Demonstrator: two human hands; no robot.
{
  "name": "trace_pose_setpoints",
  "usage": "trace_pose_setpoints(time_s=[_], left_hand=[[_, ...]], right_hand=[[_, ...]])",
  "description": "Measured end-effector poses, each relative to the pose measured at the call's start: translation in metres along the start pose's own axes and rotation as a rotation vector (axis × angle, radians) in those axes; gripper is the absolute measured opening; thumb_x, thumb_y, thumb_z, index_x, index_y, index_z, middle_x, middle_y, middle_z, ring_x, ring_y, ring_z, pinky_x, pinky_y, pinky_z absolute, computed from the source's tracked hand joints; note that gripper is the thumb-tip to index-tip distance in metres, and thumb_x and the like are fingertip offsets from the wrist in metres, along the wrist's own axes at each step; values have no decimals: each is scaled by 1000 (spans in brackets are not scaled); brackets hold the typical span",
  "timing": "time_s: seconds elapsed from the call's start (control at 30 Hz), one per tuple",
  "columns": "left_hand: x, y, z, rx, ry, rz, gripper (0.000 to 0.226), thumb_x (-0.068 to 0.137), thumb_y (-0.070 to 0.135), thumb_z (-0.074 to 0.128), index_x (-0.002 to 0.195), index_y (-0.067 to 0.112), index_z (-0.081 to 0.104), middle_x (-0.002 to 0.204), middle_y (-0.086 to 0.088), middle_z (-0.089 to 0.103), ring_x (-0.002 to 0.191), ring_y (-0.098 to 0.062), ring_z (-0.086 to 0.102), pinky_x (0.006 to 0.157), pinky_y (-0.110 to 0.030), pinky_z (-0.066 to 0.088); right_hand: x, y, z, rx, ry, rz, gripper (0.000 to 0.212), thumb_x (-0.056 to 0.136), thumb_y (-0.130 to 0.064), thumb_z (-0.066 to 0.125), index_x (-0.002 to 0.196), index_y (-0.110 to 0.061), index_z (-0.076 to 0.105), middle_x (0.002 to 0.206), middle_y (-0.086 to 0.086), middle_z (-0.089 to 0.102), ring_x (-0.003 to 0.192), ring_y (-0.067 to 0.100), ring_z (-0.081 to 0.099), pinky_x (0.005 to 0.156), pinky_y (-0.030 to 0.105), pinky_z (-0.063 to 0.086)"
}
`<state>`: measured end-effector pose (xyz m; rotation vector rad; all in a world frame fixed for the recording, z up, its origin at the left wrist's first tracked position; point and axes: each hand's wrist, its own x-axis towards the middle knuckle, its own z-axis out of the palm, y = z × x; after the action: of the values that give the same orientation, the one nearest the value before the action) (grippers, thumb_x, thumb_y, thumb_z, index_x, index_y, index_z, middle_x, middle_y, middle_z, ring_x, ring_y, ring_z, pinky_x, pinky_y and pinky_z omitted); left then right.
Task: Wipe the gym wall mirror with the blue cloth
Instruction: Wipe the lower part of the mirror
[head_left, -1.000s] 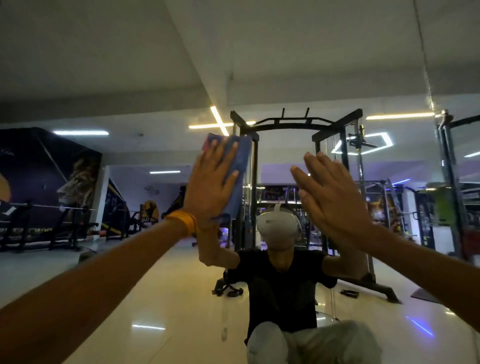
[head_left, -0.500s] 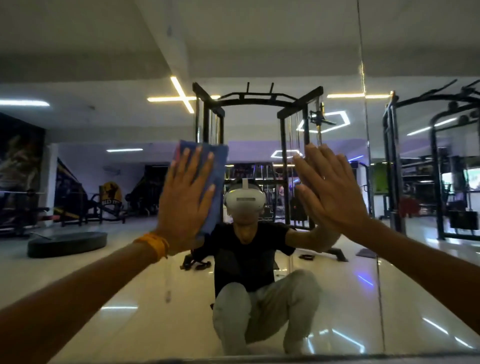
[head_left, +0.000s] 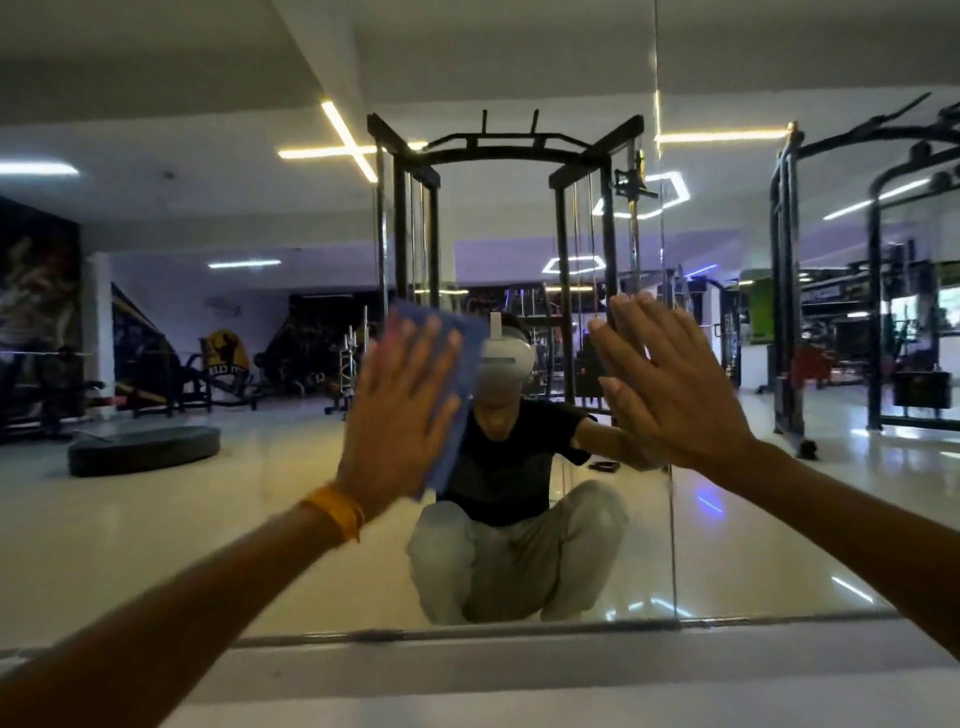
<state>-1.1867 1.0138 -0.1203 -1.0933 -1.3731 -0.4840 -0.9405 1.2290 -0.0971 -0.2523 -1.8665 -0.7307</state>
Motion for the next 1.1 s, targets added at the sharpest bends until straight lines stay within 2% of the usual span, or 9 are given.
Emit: trace_pose_setpoints(time_s=[0.1, 0.17, 0.3, 0.37, 0.5, 0.6, 0.83, 0.9, 1.1], left_hand=[[44, -15, -7, -123, 143, -440, 62, 110, 44, 26, 164, 17, 15, 172, -12, 7, 159, -32, 3, 127, -50, -7], [39, 17, 1, -139, 154, -483, 64, 110, 46, 28, 165, 15, 15, 172, -12, 8, 159, -32, 2, 128, -50, -4], [-33, 106, 18, -135, -103, 107, 66, 108, 45, 33, 165, 16, 17, 173, -10, 5, 159, -33, 5, 125, -60, 16], [-42, 106, 20, -85, -134, 245, 64, 109, 44, 32, 164, 16, 18, 173, -9, 9, 159, -32, 9, 124, -59, 21], [49, 78, 10, -140, 30, -88, 62, 110, 37, 32, 164, 11, 17, 172, -13, 6, 159, -30, 2, 129, -50, 0], [101, 82, 6, -185, 120, -345, 61, 110, 38, 33, 163, 11, 19, 171, -14, 9, 159, -31, 4, 129, -51, 3], [-38, 156, 30, 52, -250, 646, 64, 108, 42, 41, 164, 19, 21, 172, -9, 13, 159, -31, 5, 129, -49, -4], [-14, 139, 30, 88, -176, 571, 62, 109, 42, 36, 164, 20, 16, 171, -9, 8, 159, -29, 0, 129, -48, -5], [104, 101, 0, -51, -9, -63, 62, 112, 44, 18, 163, 10, 17, 171, -17, 10, 159, -34, 5, 129, -45, -3]], right_hand=[[-15, 25, -5, 19, 4, 26, 63, 105, -45, 28, 160, -15, 31, 170, 14, 16, 158, 31, 11, 125, 59, 14], [-24, 38, -5, 43, 15, 29, 64, 105, -45, 27, 161, -14, 30, 170, 14, 16, 158, 31, 12, 125, 59, 14], [-46, 51, -3, 66, 25, 0, 63, 106, -42, 26, 159, -10, 32, 169, 16, 19, 157, 33, 13, 125, 59, 16], [-56, 56, -4, 66, 15, -2, 63, 107, -44, 23, 160, -11, 30, 169, 15, 18, 158, 33, 13, 125, 58, 15], [-71, 74, -4, 62, 31, -2, 62, 107, -43, 26, 160, -11, 32, 169, 14, 19, 157, 33, 15, 124, 59, 18], [-83, 86, -4, 81, 63, 28, 61, 107, -42, 29, 159, -11, 32, 169, 14, 19, 157, 34, 16, 125, 58, 16], [-93, 94, -1, 107, 33, 12, 62, 106, -41, 31, 161, -12, 27, 170, 14, 17, 158, 32, 13, 126, 55, 12], [-93, 95, 0, 97, 38, 5, 63, 105, -41, 34, 161, -13, 27, 170, 14, 17, 158, 32, 13, 126, 57, 14], [-93, 96, -5, 128, 31, 3, 61, 105, -36, 40, 160, -12, 30, 169, 13, 19, 158, 32, 15, 124, 59, 18]])
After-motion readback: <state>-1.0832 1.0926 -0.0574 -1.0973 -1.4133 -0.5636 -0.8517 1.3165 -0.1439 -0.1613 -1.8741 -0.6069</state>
